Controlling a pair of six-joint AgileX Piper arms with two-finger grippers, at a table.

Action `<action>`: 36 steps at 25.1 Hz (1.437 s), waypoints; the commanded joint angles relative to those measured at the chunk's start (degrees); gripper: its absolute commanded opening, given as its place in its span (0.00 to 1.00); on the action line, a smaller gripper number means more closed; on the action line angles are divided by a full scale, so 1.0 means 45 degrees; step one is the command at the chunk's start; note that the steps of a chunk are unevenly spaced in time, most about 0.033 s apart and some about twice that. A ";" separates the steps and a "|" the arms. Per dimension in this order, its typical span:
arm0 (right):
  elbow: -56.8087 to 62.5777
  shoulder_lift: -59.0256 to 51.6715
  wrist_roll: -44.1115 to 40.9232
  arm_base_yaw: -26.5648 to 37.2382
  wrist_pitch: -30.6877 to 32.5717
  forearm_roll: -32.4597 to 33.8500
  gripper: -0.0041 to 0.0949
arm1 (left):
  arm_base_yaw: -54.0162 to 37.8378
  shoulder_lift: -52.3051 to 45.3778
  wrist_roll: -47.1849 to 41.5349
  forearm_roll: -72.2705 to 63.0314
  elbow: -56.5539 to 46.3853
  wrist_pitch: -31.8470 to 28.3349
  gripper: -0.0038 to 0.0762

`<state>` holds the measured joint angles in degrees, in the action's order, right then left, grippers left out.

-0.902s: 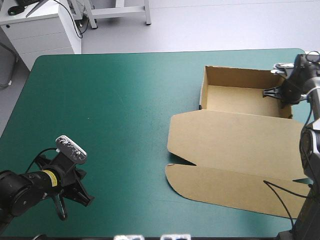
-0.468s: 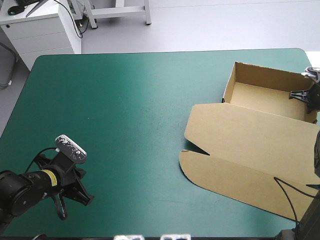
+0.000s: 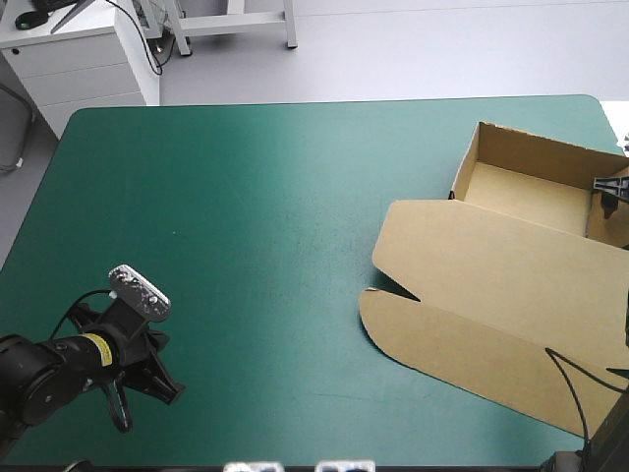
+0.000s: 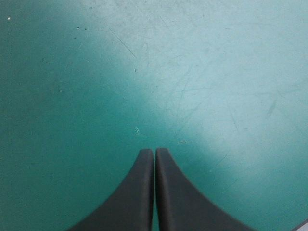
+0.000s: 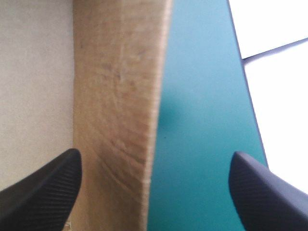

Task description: Fold the box

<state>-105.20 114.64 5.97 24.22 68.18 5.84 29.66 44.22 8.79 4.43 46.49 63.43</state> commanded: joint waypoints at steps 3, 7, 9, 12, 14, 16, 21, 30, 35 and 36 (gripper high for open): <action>-0.1211 -0.1873 -0.0251 0.0133 -0.0028 0.0260 0.93 | -0.0014 -0.0015 -0.0121 -0.0029 0.0317 -0.0570 0.04; -0.1639 -0.2979 -0.0209 0.0133 0.0464 -0.0685 0.87 | -0.0014 -0.0015 -0.0121 -0.0029 0.0317 -0.0570 0.04; -0.1671 -0.3578 0.0020 0.0133 0.0735 -0.1555 0.78 | -0.0014 -0.0015 -0.0191 -0.0029 0.0317 -0.0630 0.04; -0.1671 -0.4329 0.0408 0.0133 0.0735 -0.3210 0.55 | -0.0014 -0.0015 -0.0218 -0.0029 0.0317 -0.0780 0.04; -0.1671 -0.4839 0.0736 0.0111 0.0735 -0.4445 0.33 | -0.0014 -0.0015 -0.0218 -0.0052 0.0317 -0.0748 0.04; -0.1556 -0.5346 0.1166 -0.0055 0.0735 -0.5274 0.13 | -0.0014 -0.0015 -0.0218 -0.0051 0.0317 -0.0727 0.04; -0.0039 -0.7314 0.1917 -0.1435 0.0735 -0.5395 0.04 | -0.0014 -0.0015 -0.0218 -0.0187 0.0317 -0.0852 0.04; 0.4737 -1.1622 0.2649 -0.4832 0.0622 -0.5395 0.04 | -0.0014 -0.0015 -0.0218 -0.0724 0.0317 -0.1373 0.04; 0.8150 -1.4864 0.2649 -0.4984 -0.0469 -0.5395 0.04 | -0.0014 -0.0015 -0.0218 -0.0985 0.0285 -0.1300 0.04; 0.8763 -1.5383 0.2649 -0.4984 -0.0653 -0.5395 0.04 | -0.0014 -0.0015 -0.0184 -0.1283 0.0214 -0.1292 0.04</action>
<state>-68.78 50.03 17.39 2.01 69.98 -17.52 29.66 44.22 8.37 0.99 46.41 60.22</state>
